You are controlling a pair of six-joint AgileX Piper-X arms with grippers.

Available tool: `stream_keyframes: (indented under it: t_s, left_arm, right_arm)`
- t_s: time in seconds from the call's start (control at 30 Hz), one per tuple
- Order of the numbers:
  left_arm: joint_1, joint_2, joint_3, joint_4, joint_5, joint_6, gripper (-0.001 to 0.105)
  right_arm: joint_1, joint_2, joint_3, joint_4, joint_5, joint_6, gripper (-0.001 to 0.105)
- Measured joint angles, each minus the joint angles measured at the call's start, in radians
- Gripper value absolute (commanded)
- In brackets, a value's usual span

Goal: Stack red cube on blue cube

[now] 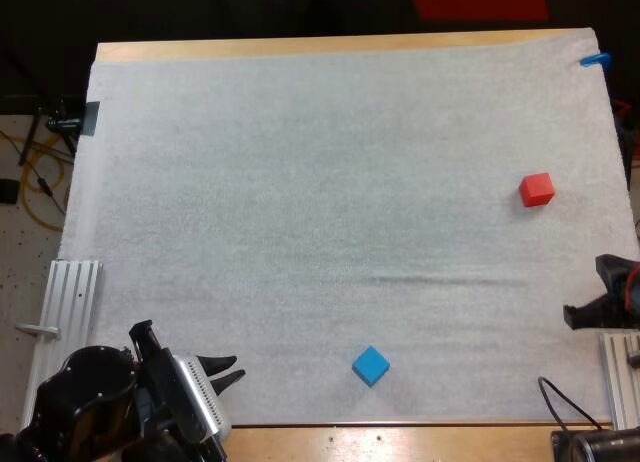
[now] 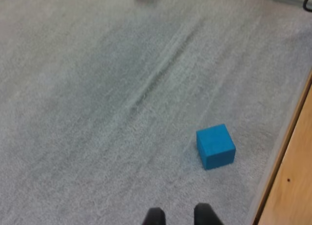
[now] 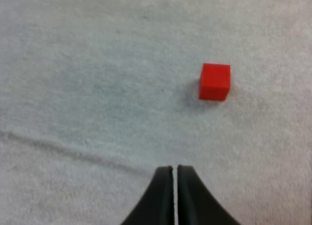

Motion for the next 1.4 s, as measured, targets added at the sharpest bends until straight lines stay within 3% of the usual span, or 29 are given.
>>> stream_keyframes:
  t_s: [0.1,0.2,0.27,0.33,0.4,0.67,0.97,1.4]
  left_arm:
    - [0.0,0.0,0.0,0.0,0.0,0.005,0.012]
    - [0.0,0.0,0.0,0.0,0.0,0.005,0.012]
    - [0.0,0.0,0.0,0.0,0.0,0.005,0.012]
    - [0.0,0.0,0.0,0.0,0.0,0.005,0.012]
    - [0.0,0.0,0.0,0.0,0.0,0.005,0.012]
    - [0.0,0.0,0.0,0.0,0.0,0.005,0.012]
    - [0.0,0.0,0.0,0.0,0.0,0.005,0.012]
    - [0.0,0.0,0.0,0.0,0.0,0.005,0.012]
  right_arm:
    - [0.0,0.052,-0.013,0.001,0.026,0.034,0.001]
    - [0.0,0.119,-0.041,0.001,0.04,0.063,0.017]
    - [0.0,0.183,-0.066,-0.013,0.053,0.075,0.045]
    - [0.0,0.232,-0.076,-0.045,0.063,0.078,0.067]
    - [0.0,0.277,-0.086,-0.075,0.077,0.078,0.077]
    - [0.0,0.517,-0.105,-0.233,0.11,0.079,0.06]
    - [-0.004,0.768,-0.107,-0.374,0.143,0.081,0.061]
    - [-0.081,0.996,-0.141,-0.441,0.103,0.049,0.061]
